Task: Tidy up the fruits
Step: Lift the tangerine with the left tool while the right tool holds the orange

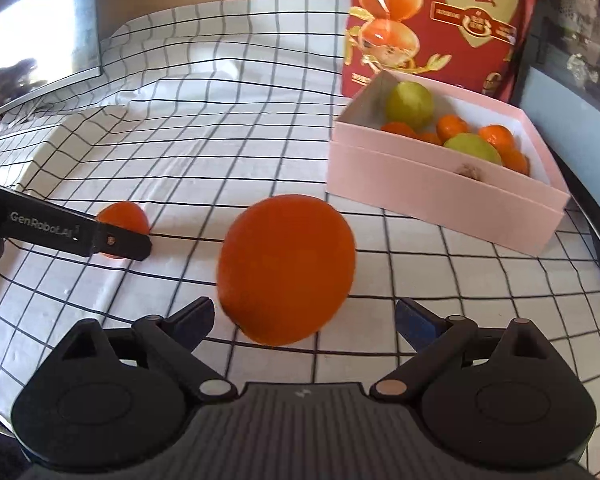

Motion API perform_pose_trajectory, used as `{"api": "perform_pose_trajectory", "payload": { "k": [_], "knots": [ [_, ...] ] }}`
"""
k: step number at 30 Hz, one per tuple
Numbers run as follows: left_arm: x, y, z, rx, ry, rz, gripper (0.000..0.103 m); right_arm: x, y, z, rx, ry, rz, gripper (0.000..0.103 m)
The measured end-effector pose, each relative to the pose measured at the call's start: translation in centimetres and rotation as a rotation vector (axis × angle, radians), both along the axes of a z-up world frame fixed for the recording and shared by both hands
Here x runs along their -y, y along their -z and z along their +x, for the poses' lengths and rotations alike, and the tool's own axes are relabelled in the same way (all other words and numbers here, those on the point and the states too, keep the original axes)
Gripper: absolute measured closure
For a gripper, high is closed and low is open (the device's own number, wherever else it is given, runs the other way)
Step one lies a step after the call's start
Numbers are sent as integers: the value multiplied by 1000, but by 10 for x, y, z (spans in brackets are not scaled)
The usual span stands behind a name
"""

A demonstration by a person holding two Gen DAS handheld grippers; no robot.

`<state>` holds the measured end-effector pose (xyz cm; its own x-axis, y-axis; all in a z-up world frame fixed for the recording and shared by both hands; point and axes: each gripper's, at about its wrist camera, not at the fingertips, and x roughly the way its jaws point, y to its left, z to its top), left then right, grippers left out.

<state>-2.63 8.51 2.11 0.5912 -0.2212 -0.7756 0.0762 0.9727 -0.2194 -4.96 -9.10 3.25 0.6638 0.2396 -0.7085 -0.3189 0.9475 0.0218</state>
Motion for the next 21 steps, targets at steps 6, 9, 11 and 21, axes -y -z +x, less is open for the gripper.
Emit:
{"api": "perform_pose_trajectory", "payload": {
  "k": [6, 9, 11, 21],
  "knots": [
    [1, 0, -1, 4, -1, 9, 52, -14, 0, 21, -5, 25, 32, 6],
    [1, 0, -1, 3, -3, 9, 52, -18, 3, 36, -29, 44, 33, 6],
    [2, 0, -1, 1, -5, 12, 52, -20, 7, 44, -61, 30, 44, 6],
    [4, 0, 3, -7, 12, 41, 52, -29, 4, 37, -45, -52, 6, 29]
  ]
}}
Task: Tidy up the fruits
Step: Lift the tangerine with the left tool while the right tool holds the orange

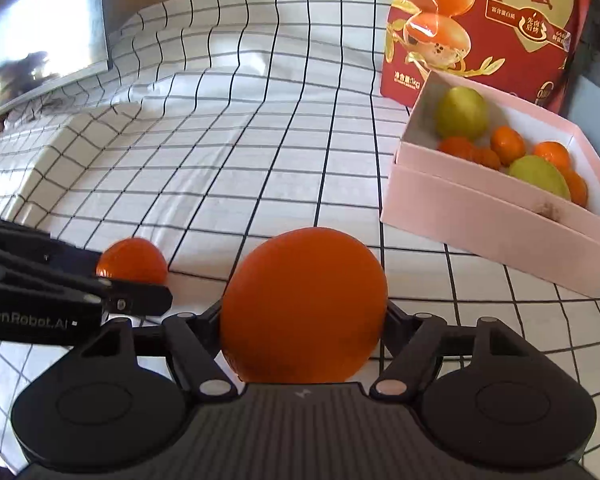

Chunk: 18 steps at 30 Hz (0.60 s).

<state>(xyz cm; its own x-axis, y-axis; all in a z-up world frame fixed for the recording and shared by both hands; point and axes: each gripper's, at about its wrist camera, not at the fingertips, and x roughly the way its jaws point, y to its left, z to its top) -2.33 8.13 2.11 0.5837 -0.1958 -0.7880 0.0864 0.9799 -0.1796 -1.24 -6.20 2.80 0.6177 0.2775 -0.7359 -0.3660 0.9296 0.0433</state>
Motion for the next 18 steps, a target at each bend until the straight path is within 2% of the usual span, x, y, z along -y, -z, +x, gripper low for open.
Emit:
{"api": "perform_pose_trajectory", "payload": {
  "k": [3, 9, 13, 18],
  "knots": [
    [1, 0, 1, 0, -1, 3, 52, 10, -2, -4, -5, 25, -1, 30],
    [0, 1, 3, 5, -23, -12, 52, 43, -3, -15, 16, 105, -74, 30],
    [4, 1, 4, 5, -14, 8, 52, 65, -4, -18, 14, 151, -77, 30],
    [3, 0, 8, -2, -25, -2, 52, 68, -3, -20, 28, 155, -90, 29]
  ]
}}
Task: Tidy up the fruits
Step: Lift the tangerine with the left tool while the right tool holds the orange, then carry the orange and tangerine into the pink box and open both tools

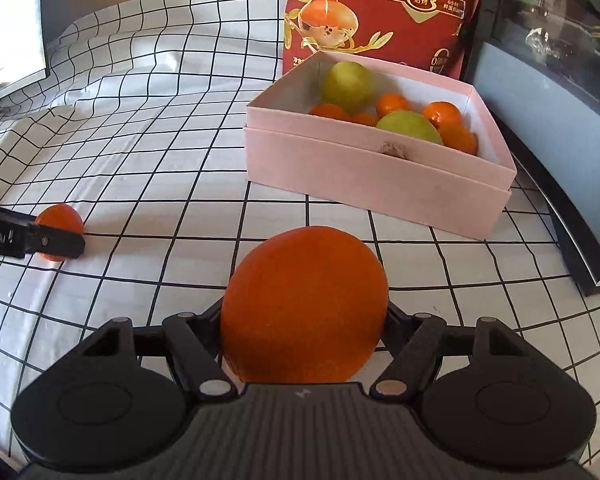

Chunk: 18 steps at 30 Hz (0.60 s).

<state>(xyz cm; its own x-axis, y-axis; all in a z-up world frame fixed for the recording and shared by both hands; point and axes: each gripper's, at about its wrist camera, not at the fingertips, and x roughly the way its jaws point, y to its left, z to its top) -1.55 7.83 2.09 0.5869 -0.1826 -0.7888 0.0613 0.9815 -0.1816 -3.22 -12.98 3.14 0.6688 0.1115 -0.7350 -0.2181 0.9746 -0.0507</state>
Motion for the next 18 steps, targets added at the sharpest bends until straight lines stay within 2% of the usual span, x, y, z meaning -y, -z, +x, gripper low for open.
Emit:
{"api": "perform_pose_trajectory", "payload": {
  "k": [6, 11, 14, 16, 18],
  "knots": [
    [0, 0, 2, -6, 15, 6, 52, -3, 0, 1, 18, -2, -16, 28],
    [1, 0, 1, -2, 30, 21, 51, -3, 2, 4, 8, 10, 14, 21],
    [-1, 0, 0, 3, 24, 15, 51, -1, -2, 3, 18, 18, 38, 23],
    [-1, 1, -1, 13, 17, 13, 52, 0, -5, 3, 24, 19, 44, 29],
    [1, 1, -3, 24, 14, 21, 52, 1, -6, 4, 15, 13, 45, 29]
  ]
}}
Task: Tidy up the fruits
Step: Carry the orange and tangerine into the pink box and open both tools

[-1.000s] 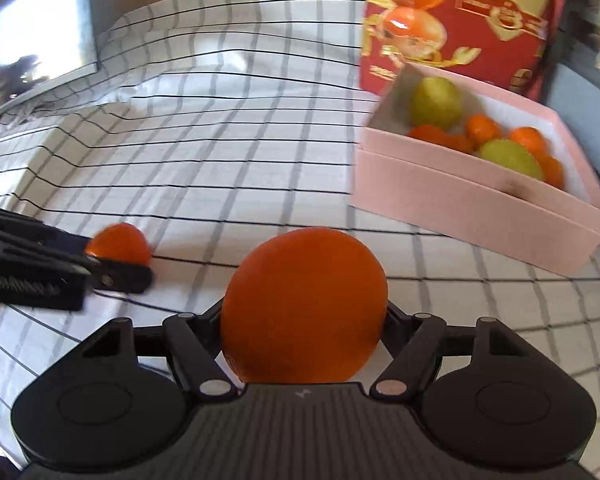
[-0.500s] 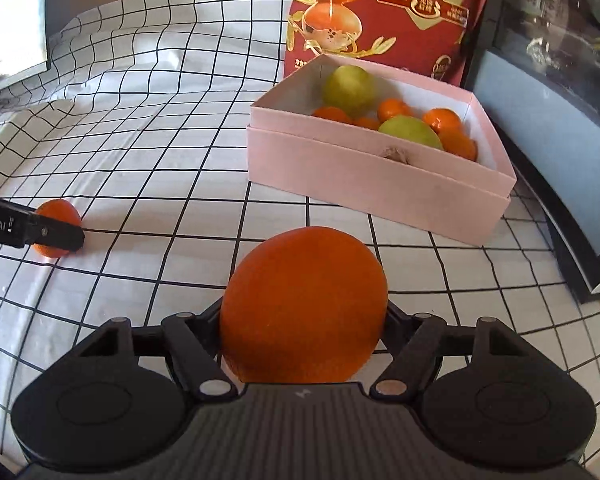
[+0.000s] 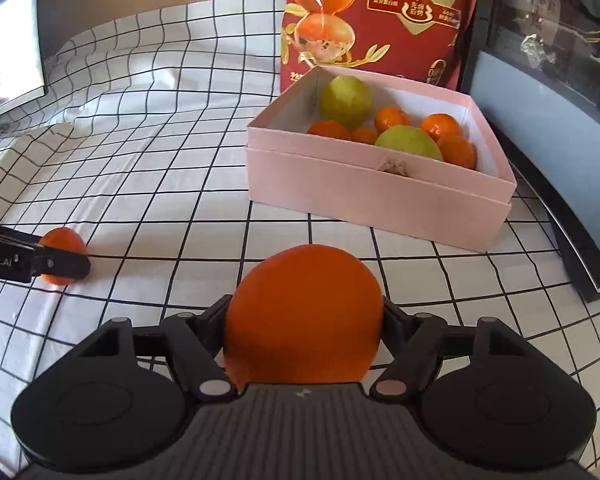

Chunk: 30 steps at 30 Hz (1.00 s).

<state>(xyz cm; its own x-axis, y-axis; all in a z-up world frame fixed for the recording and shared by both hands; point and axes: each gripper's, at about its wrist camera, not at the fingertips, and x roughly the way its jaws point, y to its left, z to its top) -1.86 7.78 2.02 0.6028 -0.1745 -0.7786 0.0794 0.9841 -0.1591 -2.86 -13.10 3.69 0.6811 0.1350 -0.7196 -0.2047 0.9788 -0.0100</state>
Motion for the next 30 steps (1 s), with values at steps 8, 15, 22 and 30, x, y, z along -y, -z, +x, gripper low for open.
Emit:
{"api": "perform_pose_trajectory", "payload": {
  "k": [8, 15, 22, 30],
  "knots": [
    [10, -9, 3, 34, 31, -65, 53, 8, -3, -1, -20, 11, 34, 30],
    [72, -77, 40, 217, 182, -4, 53, 31, -30, 2, 37, 63, 78, 30],
    [124, -115, 85, 310, 278, 37, 53, 60, -116, 40, 222, 127, 48, 30],
    [143, -76, 161, 144, 304, -29, 53, 81, -142, 120, 176, 182, 41, 30]
  ]
}}
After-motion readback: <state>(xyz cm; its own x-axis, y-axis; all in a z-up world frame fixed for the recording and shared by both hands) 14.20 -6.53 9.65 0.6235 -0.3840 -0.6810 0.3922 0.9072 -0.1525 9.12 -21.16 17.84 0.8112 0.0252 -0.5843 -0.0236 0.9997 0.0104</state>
